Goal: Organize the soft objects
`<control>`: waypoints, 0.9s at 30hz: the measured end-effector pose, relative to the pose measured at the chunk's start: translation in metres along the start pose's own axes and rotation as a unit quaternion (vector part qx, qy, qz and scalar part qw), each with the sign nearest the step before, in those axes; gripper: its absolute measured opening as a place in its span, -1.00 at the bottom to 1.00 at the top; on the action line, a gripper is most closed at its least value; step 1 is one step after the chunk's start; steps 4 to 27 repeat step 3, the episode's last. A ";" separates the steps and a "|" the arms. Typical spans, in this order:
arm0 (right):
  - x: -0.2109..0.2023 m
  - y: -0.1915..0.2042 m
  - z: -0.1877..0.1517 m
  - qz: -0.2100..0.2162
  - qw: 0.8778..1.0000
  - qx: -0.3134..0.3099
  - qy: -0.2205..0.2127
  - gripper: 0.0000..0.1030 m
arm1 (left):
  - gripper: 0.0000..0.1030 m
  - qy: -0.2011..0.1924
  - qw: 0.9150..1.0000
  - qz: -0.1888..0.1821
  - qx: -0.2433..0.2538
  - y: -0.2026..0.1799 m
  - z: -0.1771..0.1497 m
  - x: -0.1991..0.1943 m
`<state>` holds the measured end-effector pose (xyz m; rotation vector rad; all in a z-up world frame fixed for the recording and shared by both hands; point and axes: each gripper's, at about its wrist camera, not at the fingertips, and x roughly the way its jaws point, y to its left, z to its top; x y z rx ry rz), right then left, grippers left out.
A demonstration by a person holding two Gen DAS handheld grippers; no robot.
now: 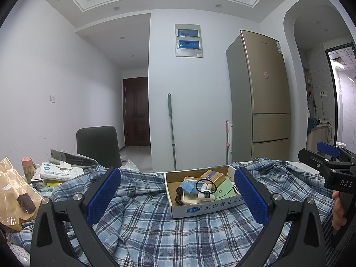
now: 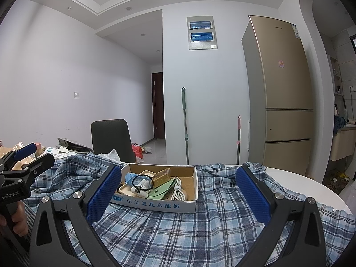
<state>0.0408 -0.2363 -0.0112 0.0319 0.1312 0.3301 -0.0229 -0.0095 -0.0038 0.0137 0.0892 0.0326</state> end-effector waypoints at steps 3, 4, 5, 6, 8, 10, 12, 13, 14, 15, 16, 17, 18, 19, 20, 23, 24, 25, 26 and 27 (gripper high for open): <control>0.000 -0.001 0.000 0.000 1.000 0.000 0.000 0.99 | 1.00 0.000 1.000 0.000 0.000 0.000 0.000 0.000; 0.000 -0.001 0.000 0.000 1.000 0.000 0.000 0.99 | 1.00 0.000 1.000 0.000 0.000 0.000 0.000 0.000; 0.000 -0.001 0.000 0.000 1.000 0.000 0.000 0.99 | 1.00 0.000 1.000 0.000 0.000 0.000 0.000 0.000; 0.000 -0.001 0.000 0.000 1.000 0.000 0.000 0.99 | 1.00 0.000 1.000 0.000 0.000 0.000 0.000 0.000; 0.000 -0.001 0.000 0.000 1.000 0.000 0.000 0.99 | 1.00 0.000 1.000 0.000 0.000 0.000 0.000 0.000; 0.000 -0.001 0.000 0.000 1.000 0.000 0.000 0.99 | 1.00 0.000 1.000 0.000 0.000 0.000 0.000 0.000; 0.000 -0.001 0.000 0.000 1.000 0.000 0.000 0.99 | 1.00 0.000 1.000 0.000 0.000 0.000 0.000 0.000; 0.000 -0.001 0.000 0.000 1.000 0.000 0.000 0.99 | 1.00 0.000 1.000 0.000 0.000 0.000 0.000 0.000; 0.000 -0.001 0.000 0.000 1.000 0.000 0.000 0.99 | 1.00 0.000 1.000 0.000 0.000 0.000 0.000 0.000; 0.000 -0.001 0.000 0.000 1.000 0.000 0.000 0.99 | 1.00 0.000 1.000 0.000 0.000 0.000 0.000 0.000; 0.000 -0.001 0.000 0.000 1.000 0.000 0.000 0.99 | 1.00 0.000 1.000 0.000 0.000 0.000 0.000 0.000; 0.000 -0.001 0.000 0.000 1.000 0.000 0.000 0.99 | 1.00 0.000 1.000 0.000 0.000 0.000 0.000 0.000; 0.000 -0.001 0.000 0.000 1.000 0.000 0.000 0.99 | 1.00 0.000 1.000 0.000 0.000 0.000 0.000 0.000; 0.000 -0.001 0.000 0.000 1.000 0.000 0.000 0.99 | 1.00 0.000 1.000 0.000 0.000 0.000 0.000 0.000; 0.000 -0.001 0.000 0.000 1.000 0.000 0.000 0.99 | 1.00 0.000 1.000 0.000 0.000 0.000 0.000 0.000; 0.000 -0.001 0.000 0.000 1.000 0.000 0.000 0.99 | 1.00 0.000 1.000 0.000 0.000 0.000 0.000 0.000; 0.000 -0.001 0.000 0.000 1.000 0.000 0.000 0.99 | 1.00 0.000 1.000 0.000 0.000 0.000 0.000 0.000; 0.000 -0.001 0.000 0.000 1.000 0.000 0.000 0.99 | 1.00 0.000 1.000 0.000 0.000 0.000 0.000 0.000; 0.000 -0.001 0.000 0.000 1.000 0.000 0.000 0.99 | 1.00 0.000 1.000 0.000 0.000 0.000 0.000 0.000; 0.000 -0.001 0.000 0.000 1.000 0.000 0.000 0.99 | 1.00 0.000 1.000 0.000 0.000 0.000 0.000 0.000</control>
